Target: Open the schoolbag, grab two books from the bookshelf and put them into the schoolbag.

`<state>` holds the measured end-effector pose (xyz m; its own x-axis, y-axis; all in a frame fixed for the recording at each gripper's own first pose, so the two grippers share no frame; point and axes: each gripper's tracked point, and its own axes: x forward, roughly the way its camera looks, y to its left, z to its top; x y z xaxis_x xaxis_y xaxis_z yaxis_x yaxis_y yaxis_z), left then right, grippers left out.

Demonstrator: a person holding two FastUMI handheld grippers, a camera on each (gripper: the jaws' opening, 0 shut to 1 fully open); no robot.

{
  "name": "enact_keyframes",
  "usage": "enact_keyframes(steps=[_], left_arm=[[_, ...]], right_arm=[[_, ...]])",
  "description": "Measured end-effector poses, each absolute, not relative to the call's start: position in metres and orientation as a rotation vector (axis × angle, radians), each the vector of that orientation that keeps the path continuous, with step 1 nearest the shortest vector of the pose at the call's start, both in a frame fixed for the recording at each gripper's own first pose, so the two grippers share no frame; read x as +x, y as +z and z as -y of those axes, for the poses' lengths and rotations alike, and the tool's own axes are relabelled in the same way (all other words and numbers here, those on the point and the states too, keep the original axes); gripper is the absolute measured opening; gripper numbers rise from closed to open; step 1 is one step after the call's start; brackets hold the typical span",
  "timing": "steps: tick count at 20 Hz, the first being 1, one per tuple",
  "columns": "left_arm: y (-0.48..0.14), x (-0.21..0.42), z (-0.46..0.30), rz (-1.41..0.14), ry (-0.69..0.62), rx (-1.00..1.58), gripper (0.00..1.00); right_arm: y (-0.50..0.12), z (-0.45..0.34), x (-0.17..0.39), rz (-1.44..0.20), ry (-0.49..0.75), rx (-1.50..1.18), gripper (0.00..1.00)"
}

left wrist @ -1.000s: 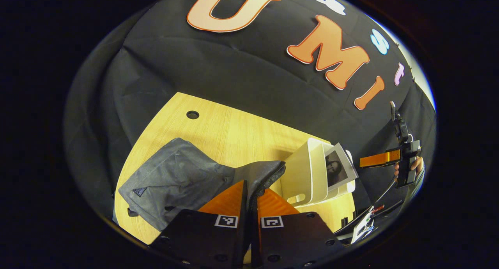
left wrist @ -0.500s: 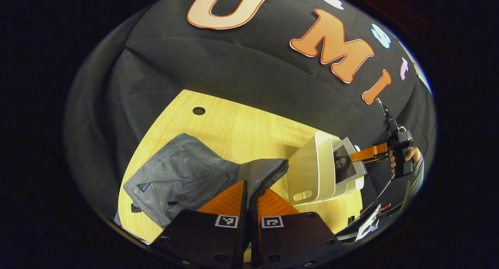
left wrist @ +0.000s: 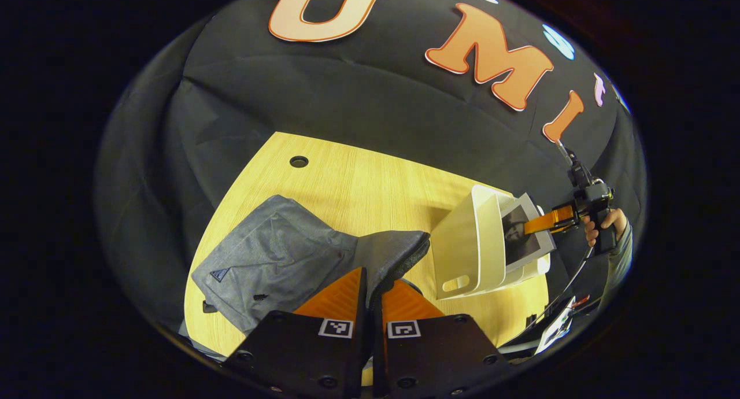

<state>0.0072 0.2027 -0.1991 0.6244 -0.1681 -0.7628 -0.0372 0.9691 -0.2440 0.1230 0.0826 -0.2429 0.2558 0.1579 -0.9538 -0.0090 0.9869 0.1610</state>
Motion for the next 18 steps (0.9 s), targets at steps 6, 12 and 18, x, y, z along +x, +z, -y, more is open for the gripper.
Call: enact_keyframes(steps=[6, 12, 18], left_arm=[[-0.196, 0.01, -0.198, -0.901, -0.134, -0.225, 0.08], [-0.195, 0.001, -0.198, -0.913, -0.236, -0.201, 0.07], [-0.195, -0.003, -0.199, -0.917, -0.332, -0.169, 0.07]], right_arm=[[-0.209, -0.075, 0.1, -1.234, 0.076, 0.184, 0.33], [-0.186, -0.077, 0.054, -1.184, -0.001, 0.226, 0.32], [-0.174, -0.087, -0.003, -1.171, -0.082, 0.287, 0.32]])
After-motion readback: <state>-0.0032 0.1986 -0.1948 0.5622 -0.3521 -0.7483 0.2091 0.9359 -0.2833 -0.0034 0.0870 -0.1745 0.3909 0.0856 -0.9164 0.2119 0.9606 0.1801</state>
